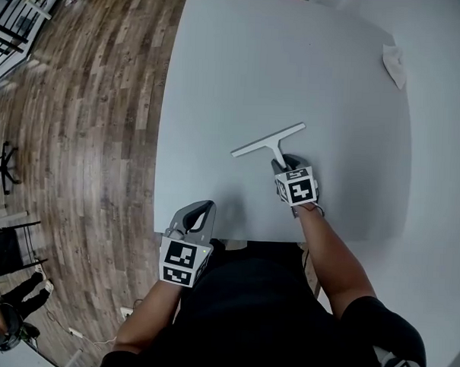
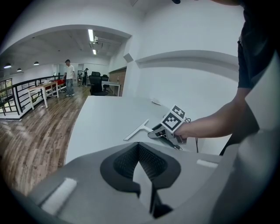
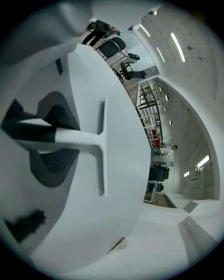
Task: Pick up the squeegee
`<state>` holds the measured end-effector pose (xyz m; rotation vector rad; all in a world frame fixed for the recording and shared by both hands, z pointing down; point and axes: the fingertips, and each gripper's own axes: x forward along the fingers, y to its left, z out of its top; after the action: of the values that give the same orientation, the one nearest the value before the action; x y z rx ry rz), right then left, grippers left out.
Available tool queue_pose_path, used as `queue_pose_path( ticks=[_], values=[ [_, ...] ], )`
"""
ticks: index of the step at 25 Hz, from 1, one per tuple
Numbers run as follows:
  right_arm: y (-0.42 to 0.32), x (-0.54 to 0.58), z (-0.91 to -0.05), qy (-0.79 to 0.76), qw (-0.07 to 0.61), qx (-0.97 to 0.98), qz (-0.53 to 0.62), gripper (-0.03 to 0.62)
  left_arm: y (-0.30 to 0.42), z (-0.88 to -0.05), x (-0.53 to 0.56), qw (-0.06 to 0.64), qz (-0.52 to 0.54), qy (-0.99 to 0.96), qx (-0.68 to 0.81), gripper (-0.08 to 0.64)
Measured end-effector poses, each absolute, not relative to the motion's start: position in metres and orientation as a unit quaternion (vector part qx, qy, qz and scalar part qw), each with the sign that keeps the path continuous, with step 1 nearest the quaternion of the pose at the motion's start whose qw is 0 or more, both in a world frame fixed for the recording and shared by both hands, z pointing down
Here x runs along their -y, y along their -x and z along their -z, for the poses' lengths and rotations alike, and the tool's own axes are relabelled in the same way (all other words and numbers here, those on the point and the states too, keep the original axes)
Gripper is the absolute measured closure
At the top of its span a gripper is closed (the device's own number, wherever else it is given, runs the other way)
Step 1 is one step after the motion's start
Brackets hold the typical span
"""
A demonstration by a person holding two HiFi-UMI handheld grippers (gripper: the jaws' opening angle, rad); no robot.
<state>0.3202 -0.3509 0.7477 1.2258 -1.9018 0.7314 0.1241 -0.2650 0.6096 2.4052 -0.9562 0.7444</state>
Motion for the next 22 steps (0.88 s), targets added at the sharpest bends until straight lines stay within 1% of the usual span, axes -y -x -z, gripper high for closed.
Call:
queue_pose_path(
  ticks=[2,3,9,17,19,22],
  values=[
    [-0.321,0.352,-0.748,-0.486,0.372,0.735,-0.29,0.473,-0.12,-0.606,0.261,0.219,-0.266,-0.873,0.346,0.552],
    [-0.322,0.352,-0.747,-0.491,0.371,0.731,-0.294,0.503,-0.118,-0.604,0.259,0.217,-0.264,-0.875,0.344,0.552],
    [-0.321,0.346,-0.735,-0.525,0.327,0.715,-0.325,0.503,-0.1,-0.595,0.252,0.205,-0.255,-0.881,0.342,0.552],
    [-0.3,0.323,-0.679,-0.56,0.282,0.717,-0.304,0.503,-0.072,-0.576,0.25,0.202,-0.224,-0.895,0.328,0.553],
    [-0.287,0.31,-0.663,-0.571,0.259,0.721,-0.295,0.503,-0.059,-0.575,0.24,0.2,-0.217,-0.9,0.322,0.552],
    [-0.265,0.283,-0.633,-0.588,0.204,0.725,-0.293,0.503,-0.038,-0.569,0.221,0.183,-0.21,-0.909,0.31,0.553]
  ],
)
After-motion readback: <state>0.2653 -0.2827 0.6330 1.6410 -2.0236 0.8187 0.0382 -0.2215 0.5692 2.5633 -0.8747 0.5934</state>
